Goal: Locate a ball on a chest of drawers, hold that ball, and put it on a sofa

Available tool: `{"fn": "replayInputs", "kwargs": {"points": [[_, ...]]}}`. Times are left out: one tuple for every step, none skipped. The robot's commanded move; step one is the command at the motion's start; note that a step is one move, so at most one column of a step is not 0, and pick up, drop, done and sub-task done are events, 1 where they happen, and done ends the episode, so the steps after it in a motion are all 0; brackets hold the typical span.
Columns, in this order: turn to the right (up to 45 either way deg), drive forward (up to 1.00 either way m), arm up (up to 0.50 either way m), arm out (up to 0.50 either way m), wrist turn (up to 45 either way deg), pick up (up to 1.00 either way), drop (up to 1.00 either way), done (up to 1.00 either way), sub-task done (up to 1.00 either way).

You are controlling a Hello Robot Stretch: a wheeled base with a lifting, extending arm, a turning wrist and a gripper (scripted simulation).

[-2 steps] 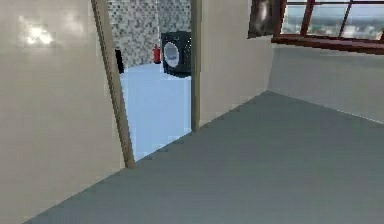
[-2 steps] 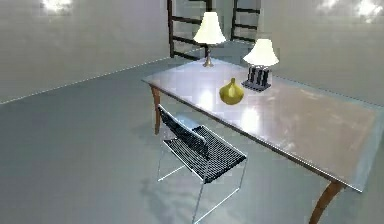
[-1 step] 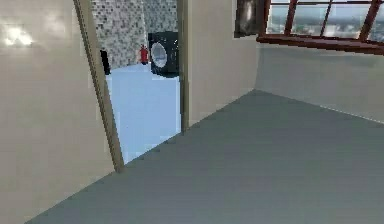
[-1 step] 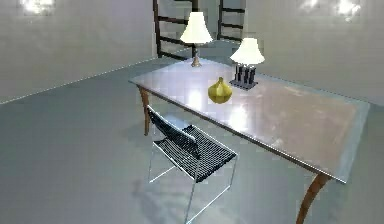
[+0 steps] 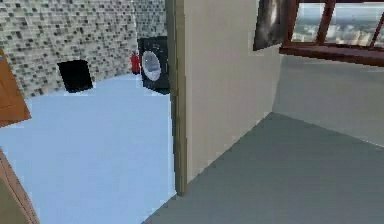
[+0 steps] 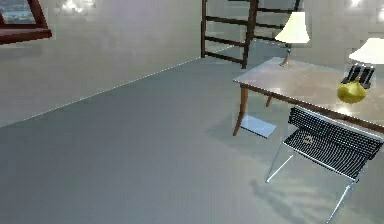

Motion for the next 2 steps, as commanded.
{"fn": "replayInputs", "kwargs": {"points": [[0.0, 0.65, 0.0, 0.0, 0.0, 0.0, 0.0, 0.0, 0.0], [-45.0, 0.0, 0.0, 0.0, 0.0, 0.0, 0.0, 0.0, 0.0]]}}
